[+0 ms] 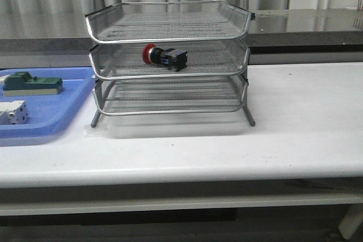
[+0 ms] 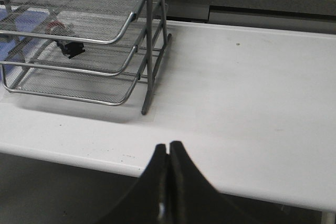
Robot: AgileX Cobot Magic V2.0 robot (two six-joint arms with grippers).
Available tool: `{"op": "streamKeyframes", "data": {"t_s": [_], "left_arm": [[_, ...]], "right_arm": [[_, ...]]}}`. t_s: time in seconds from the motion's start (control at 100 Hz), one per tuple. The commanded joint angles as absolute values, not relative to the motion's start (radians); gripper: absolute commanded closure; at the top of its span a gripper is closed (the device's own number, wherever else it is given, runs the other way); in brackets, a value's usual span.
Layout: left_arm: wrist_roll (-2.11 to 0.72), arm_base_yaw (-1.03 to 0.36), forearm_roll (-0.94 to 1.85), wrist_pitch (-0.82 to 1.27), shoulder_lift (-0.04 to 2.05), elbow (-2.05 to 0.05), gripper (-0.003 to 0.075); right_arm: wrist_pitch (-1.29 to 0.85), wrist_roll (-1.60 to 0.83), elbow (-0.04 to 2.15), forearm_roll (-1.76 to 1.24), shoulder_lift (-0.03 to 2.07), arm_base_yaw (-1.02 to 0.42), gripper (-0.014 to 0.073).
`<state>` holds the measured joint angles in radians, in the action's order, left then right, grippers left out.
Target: Place button on rack with both arms
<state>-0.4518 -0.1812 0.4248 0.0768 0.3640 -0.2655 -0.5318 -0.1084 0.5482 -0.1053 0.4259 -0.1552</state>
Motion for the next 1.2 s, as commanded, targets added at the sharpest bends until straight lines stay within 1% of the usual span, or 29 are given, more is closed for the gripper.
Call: {"op": "streamKeyframes", "data": {"t_s": [0.0, 0.48, 0.63, 0.77, 0.99, 1.19], "left_arm": [[-0.442, -0.178, 0.436, 0.000, 0.369, -0.294, 0.0741], [-0.442, -0.178, 0.436, 0.000, 0.369, -0.294, 0.0741], [-0.442, -0.178, 0.436, 0.000, 0.369, -0.294, 0.0741], [-0.442, -0.178, 0.436, 0.000, 0.369, -0.294, 0.0741], [-0.442, -0.178, 0.436, 0.000, 0.369, -0.294, 0.0741], [-0.442, -0.178, 0.436, 0.000, 0.369, -0.294, 0.0741]], "right_arm": [[-0.466, -0.104, 0.573, -0.112, 0.429, -0.150, 0.0650], [-0.466, -0.104, 0.573, -0.112, 0.429, -0.150, 0.0650], [-0.456, -0.104, 0.544, -0.112, 0.423, -0.150, 0.0650], [-0.425, -0.104, 0.484, -0.112, 0.375, -0.150, 0.0650], [-0.311, -0.102, 0.351, -0.077, 0.255, -0.150, 0.0650], [-0.277, 0.000, 0.236, -0.040, 0.135, -0.110, 0.0650]]}}
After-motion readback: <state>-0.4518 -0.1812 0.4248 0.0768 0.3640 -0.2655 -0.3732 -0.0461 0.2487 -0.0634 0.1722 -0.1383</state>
